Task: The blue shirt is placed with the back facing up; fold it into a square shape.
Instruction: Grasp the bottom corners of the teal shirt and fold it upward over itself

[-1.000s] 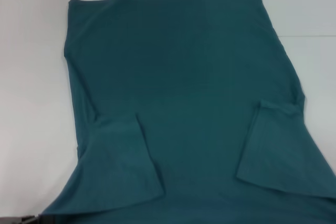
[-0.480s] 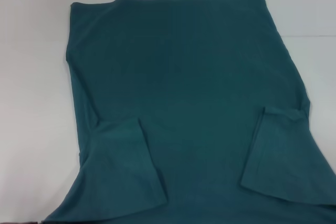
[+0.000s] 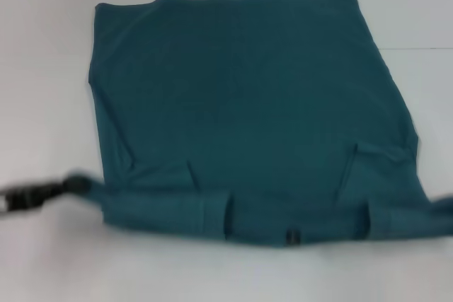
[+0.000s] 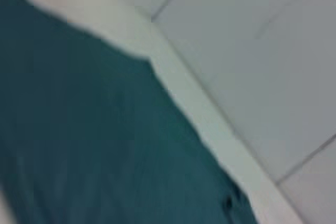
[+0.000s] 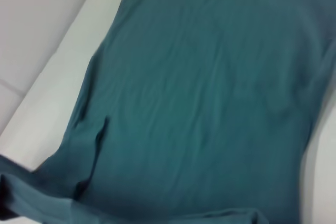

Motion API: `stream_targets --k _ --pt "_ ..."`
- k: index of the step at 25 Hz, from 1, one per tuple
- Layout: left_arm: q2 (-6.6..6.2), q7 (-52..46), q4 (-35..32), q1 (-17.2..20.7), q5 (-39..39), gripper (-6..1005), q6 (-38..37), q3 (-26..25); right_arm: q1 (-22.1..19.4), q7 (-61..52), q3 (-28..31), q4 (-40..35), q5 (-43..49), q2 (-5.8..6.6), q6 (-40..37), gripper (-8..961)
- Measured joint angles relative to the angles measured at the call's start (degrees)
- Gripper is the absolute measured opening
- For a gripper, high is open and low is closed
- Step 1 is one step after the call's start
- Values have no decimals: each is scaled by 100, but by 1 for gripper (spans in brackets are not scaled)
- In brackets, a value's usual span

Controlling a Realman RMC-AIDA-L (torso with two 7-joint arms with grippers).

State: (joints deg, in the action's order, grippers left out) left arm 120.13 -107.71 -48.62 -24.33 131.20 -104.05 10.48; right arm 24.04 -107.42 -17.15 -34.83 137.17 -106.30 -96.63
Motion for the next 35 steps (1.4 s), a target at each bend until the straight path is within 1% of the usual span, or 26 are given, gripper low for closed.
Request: stream_targets --k 3,4,5,6,8,11,12,13,15,19,23,24,25,26,30,32,33,34,35 --pt "-122 -83 343 -437 -305 86 531 -30 374 -65 68 36 -3 2 408 64" --pt "-191 -87 639 -676 -522 86 991 -37 500 -73 70 48 -3 -7 544 64" --pt "-211 -87 734 -745 -597 87 1158 -36 617 -76 71 53 -4 -16 672 64" --pt "-258 -69 940 -905 -725 88 1490 -23 744 -77 71 60 -4 -35 828 64" --pt "-311 -19 1230 -1137 -889 90 2048 -4 986 -80 56 92 -5 -74 1147 64" --pt "-316 85 1514 -1438 -1066 92 2723 6 1334 -87 15 241 -1 -131 1735 64" --pt "-287 158 1637 -1563 -1150 93 3039 6 1439 -85 -8 310 1 -155 1975 63" --pt "-278 178 1672 -1597 -1172 94 3117 6 1529 -71 -35 378 0 -182 2212 63" --pt "-213 401 1907 -1778 -1380 95 3624 10 1688 -27 -112 507 -13 -234 2662 63" --pt "-108 907 2269 -2011 -1738 99 4326 16 1978 111 -309 765 -23 -375 3674 63" --pt "29 1562 2559 -2271 -2097 102 5099 12 2204 523 -351 1012 -223 -501 4563 64" --pt "29 1562 2559 -2271 -2097 103 5099 12 2257 651 -355 1079 -314 -526 4772 64" --pt "65 1816 2650 -2346 -2242 104 5302 10 2309 770 -360 1142 -415 -545 4996 64" --pt "90 2108 2767 -2434 -2442 104 5491 5 2353 854 -364 1188 -504 -556 5170 64" --pt "98 2373 2919 -2539 -2634 108 5726 6 2508 1112 -444 1351 -771 -582 5567 64" --pt "136 2434 2938 -2561 -2664 109 5873 -11 2563 1134 -526 1403 -820 -591 5711 64" --pt "154 2450 2938 -2561 -2679 110 5918 -21 2588 1198 -583 1410 -838 -633 5888 64" --pt "187 2516 2939 -2545 -2770 111 5997 -31 2588 1198 -583 1410 -838 -633 5888 64" --pt "187 2516 2939 -2545 -2770 112 5997 -31 2599 1277 -597 1414 -851 -667 5982 64"
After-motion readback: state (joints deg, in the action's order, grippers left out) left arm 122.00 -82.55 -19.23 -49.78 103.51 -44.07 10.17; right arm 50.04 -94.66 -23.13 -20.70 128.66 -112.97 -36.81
